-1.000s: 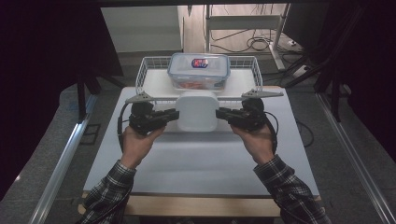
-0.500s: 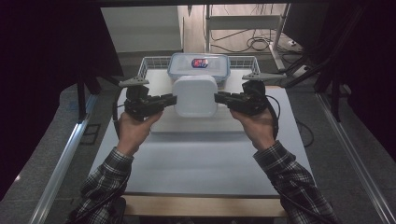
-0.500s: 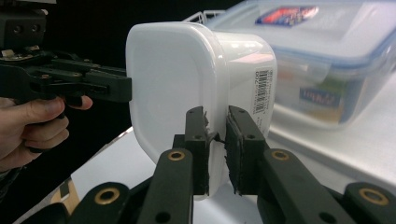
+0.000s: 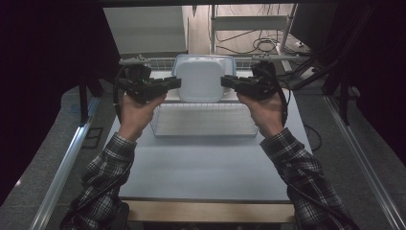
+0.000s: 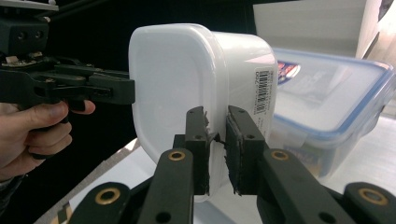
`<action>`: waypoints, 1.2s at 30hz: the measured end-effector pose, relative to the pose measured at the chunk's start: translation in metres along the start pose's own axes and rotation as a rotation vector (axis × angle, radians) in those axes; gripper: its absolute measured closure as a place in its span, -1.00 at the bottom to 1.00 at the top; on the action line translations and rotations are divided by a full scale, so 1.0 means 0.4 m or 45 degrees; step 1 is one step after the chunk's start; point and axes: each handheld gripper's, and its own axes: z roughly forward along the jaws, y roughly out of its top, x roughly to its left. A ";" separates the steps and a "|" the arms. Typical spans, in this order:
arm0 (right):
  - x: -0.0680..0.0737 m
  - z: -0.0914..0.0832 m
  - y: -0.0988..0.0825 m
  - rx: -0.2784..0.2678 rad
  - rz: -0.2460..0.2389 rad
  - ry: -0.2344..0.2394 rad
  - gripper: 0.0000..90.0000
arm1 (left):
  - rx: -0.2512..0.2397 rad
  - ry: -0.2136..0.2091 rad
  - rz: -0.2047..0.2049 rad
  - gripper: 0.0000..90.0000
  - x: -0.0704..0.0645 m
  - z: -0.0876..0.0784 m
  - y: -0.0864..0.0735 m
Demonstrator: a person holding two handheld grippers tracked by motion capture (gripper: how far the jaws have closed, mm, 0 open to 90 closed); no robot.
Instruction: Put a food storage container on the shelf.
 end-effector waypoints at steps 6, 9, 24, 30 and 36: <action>-0.015 0.001 0.039 -0.021 0.005 -0.010 0.77 | -0.013 -0.007 -0.001 0.72 0.007 0.008 0.043; -0.022 0.003 0.054 -0.023 0.019 -0.009 0.77 | -0.020 -0.020 -0.020 0.72 0.015 0.011 0.061; -0.052 0.026 0.134 -0.040 0.043 -0.022 0.77 | -0.053 -0.032 -0.053 0.72 0.055 0.039 0.133; -0.081 0.057 0.133 -0.012 0.079 -0.037 0.76 | -0.023 -0.007 -0.071 0.72 0.080 0.066 0.134; -0.098 0.071 0.134 -0.009 0.108 -0.034 0.75 | -0.021 -0.015 -0.083 0.70 0.089 0.078 0.134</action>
